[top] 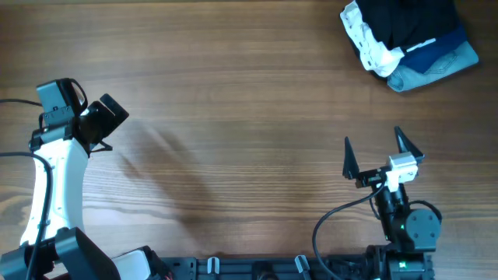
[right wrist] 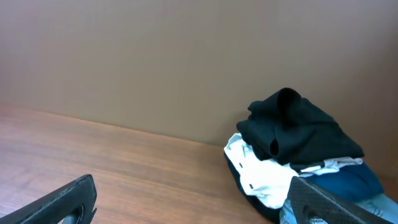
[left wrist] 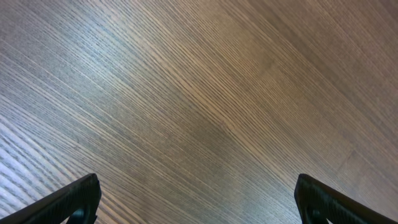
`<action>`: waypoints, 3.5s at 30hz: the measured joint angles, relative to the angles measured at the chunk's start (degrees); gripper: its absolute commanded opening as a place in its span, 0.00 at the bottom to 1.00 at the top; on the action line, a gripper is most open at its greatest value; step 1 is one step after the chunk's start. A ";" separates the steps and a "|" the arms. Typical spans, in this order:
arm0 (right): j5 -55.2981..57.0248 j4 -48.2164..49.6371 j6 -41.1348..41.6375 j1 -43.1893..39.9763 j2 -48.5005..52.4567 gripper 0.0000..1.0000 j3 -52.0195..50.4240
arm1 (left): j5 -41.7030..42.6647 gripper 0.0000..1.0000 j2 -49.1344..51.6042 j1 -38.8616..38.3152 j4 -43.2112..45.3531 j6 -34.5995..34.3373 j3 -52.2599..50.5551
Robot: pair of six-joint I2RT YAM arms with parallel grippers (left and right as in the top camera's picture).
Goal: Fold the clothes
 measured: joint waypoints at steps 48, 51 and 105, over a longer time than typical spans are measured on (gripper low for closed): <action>-0.02 -13.64 0.83 0.00 -8.07 1.00 -1.88 | -0.02 1.00 -0.02 0.00 -0.02 0.00 0.00; -0.02 -13.64 0.83 0.00 -8.07 1.00 -1.88 | 0.00 1.00 -0.96 0.00 -0.04 0.00 0.00; -0.02 -13.64 0.83 0.00 -8.02 1.00 -1.88 | 3.17 1.00 -82.16 -6.03 30.29 3.45 -55.87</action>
